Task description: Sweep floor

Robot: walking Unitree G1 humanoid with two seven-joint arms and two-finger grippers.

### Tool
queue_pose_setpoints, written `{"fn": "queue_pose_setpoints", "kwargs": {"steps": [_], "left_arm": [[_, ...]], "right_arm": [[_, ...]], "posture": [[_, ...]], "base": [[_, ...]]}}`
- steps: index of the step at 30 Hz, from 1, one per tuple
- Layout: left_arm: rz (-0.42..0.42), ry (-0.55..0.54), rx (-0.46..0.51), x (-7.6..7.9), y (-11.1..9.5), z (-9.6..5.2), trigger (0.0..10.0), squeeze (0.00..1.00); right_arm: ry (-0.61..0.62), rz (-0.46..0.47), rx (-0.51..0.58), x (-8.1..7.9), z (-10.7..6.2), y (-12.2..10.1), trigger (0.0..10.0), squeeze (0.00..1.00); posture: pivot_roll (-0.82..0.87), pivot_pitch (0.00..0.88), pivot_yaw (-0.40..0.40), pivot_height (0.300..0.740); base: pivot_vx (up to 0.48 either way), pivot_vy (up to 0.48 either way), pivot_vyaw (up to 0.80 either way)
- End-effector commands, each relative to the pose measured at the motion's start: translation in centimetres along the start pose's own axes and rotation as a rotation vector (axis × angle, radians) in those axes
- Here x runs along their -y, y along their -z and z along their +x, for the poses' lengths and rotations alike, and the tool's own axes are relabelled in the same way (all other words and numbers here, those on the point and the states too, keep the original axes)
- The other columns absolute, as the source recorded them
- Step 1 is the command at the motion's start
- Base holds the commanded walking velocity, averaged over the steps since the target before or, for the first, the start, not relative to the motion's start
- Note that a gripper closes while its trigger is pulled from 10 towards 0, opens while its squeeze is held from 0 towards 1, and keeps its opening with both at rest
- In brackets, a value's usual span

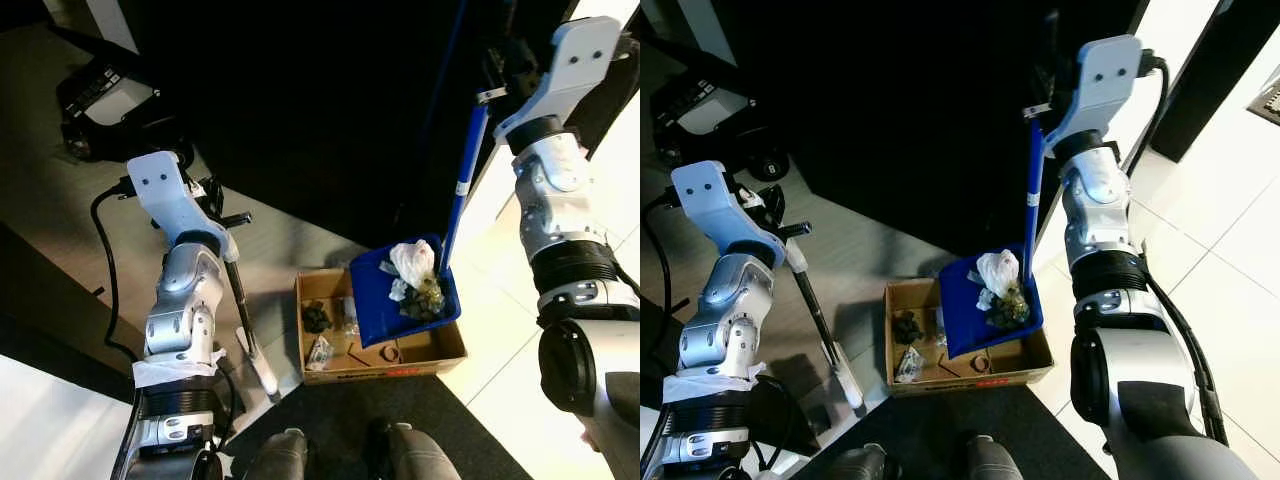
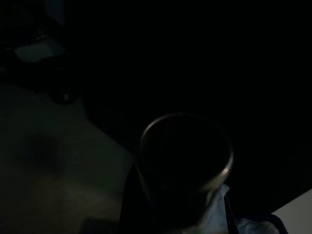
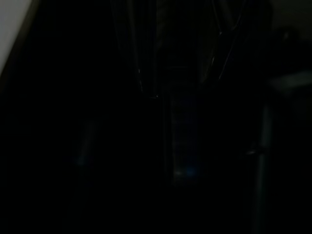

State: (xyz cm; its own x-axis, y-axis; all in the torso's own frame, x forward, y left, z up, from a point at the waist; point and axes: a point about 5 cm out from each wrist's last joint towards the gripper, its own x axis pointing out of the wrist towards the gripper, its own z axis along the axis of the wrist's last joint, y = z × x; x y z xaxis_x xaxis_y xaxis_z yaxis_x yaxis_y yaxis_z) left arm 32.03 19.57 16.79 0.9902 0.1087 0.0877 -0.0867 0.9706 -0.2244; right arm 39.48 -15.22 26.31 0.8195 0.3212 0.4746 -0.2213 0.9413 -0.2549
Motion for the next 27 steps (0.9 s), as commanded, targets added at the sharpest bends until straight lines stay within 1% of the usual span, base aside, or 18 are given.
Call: {"fn": "queue_pose_setpoints", "kwargs": {"steps": [1,2,4,6,7,8,10,12,13,16,18,19,20,21,22,24,26,27], "left_arm": [[0.017,0.006,0.033,-0.2,-0.8,-0.2,10.0,0.0],[0.017,0.005,0.033,-0.2,-0.8,-0.3,10.0,0.0],[0.017,0.003,0.033,-0.3,-0.8,-0.4,10.0,0.0],[0.016,-0.001,0.033,-0.3,-0.7,-0.5,10.0,0.0],[0.016,-0.001,0.033,-0.3,-0.7,-0.5,10.0,0.0],[0.015,-0.006,0.034,-0.4,-0.7,-0.6,10.0,0.0],[0.015,-0.008,0.035,-0.4,-0.7,-0.7,10.0,0.0],[0.014,-0.015,0.037,-0.6,-0.7,-0.9,10.0,0.0],[0.012,-0.02,0.039,-0.6,-0.7,-1.0,10.0,0.0],[0.012,-0.022,0.04,-0.7,-0.7,-1.1,10.0,0.0],[0.011,-0.025,0.041,-0.7,-0.7,-1.3,10.0,0.0],[0.01,-0.027,0.042,-0.7,-0.7,-1.4,10.0,0.0],[0.009,-0.029,0.042,-0.7,-0.7,-1.4,10.0,0.0],[0.007,-0.03,0.042,-0.7,-0.7,-1.5,10.0,0.0],[0.007,-0.03,0.042,-0.7,-0.7,-1.5,10.0,0.0],[0.005,-0.03,0.043,-0.7,-0.8,-1.5,10.0,0.0],[0.004,-0.03,0.043,-0.6,-0.7,-1.5,10.0,0.0],[0.001,-0.03,0.043,-0.6,-0.7,-1.5,10.0,0.0]], "right_arm": [[-0.089,-0.073,0.064,-1.3,0.9,-1.2,10.0,0.0],[-0.151,-0.095,0.048,-2.4,1.0,-0.9,10.0,0.0],[-0.204,-0.116,0.031,-3.2,1.1,-0.6,10.0,0.0],[-0.242,-0.135,0.02,-3.8,1.1,-0.3,10.0,0.0],[-0.242,-0.135,0.02,-3.8,1.1,-0.3,10.0,0.0],[-0.283,-0.161,0.014,-4.5,1.3,-0.3,10.0,0.0],[-0.297,-0.172,0.015,-4.7,1.4,-0.3,10.0,0.0],[-0.331,-0.209,0.024,-5.4,1.6,-0.5,10.0,0.0],[-0.372,-0.246,0.04,-6.3,1.8,-0.7,10.0,0.0],[-0.392,-0.26,0.05,-6.7,1.9,-0.8,10.0,0.0],[-0.464,-0.304,0.084,-8.3,1.7,-0.9,10.0,0.0],[-0.528,-0.344,0.107,-9.5,1.4,-0.8,10.0,0.0],[-0.573,-0.372,0.123,-10.3,1.2,-0.7,10.0,0.0],[-0.648,-0.405,0.14,-11.6,0.6,-0.4,10.0,0.0],[-0.648,-0.405,0.14,-11.6,0.6,-0.4,10.0,0.0],[-0.741,-0.443,0.153,-13.2,-0.2,0.1,10.0,0.0],[-0.764,-0.453,0.155,-13.5,-0.4,0.3,10.0,0.0],[-0.813,-0.479,0.15,-14.3,-1.0,0.8,10.0,0.0]], "posture": [[0.06,0.084,0.015,0.74],[0.06,0.089,0.006,0.74],[0.07,0.09,0.003,0.74],[0.07,0.091,0.0,0.74],[0.07,0.091,0.0,0.74],[0.08,0.093,-0.012,0.74],[0.08,0.093,-0.012,0.74],[0.09,0.095,-0.018,0.74],[0.09,0.095,-0.018,0.74],[0.09,0.095,-0.018,0.74],[0.11,0.097,-0.029,0.74],[0.11,0.097,-0.029,0.74],[0.11,0.097,-0.029,0.74],[0.11,0.098,-0.032,0.74],[0.11,0.098,-0.032,0.74],[0.11,0.098,-0.035,0.74],[0.11,0.097,-0.035,0.74],[0.11,0.097,-0.037,0.74]], "base": [[0.0,0.0,0.0],[0.0,0.0,0.0],[0.0,0.0,0.0],[0.0,0.0,0.0],[0.0,0.0,0.0],[0.0,0.0,0.0],[0.0,0.0,0.0],[0.0,0.0,0.0],[0.0,0.0,0.0],[0.0,0.0,0.0],[0.0,0.0,0.0],[0.0,0.0,0.0],[0.0,0.0,0.0],[0.0,0.0,0.0],[0.0,0.0,0.0],[0.0,0.0,0.0],[0.0,0.0,0.0],[0.0,0.0,0.0]]}}
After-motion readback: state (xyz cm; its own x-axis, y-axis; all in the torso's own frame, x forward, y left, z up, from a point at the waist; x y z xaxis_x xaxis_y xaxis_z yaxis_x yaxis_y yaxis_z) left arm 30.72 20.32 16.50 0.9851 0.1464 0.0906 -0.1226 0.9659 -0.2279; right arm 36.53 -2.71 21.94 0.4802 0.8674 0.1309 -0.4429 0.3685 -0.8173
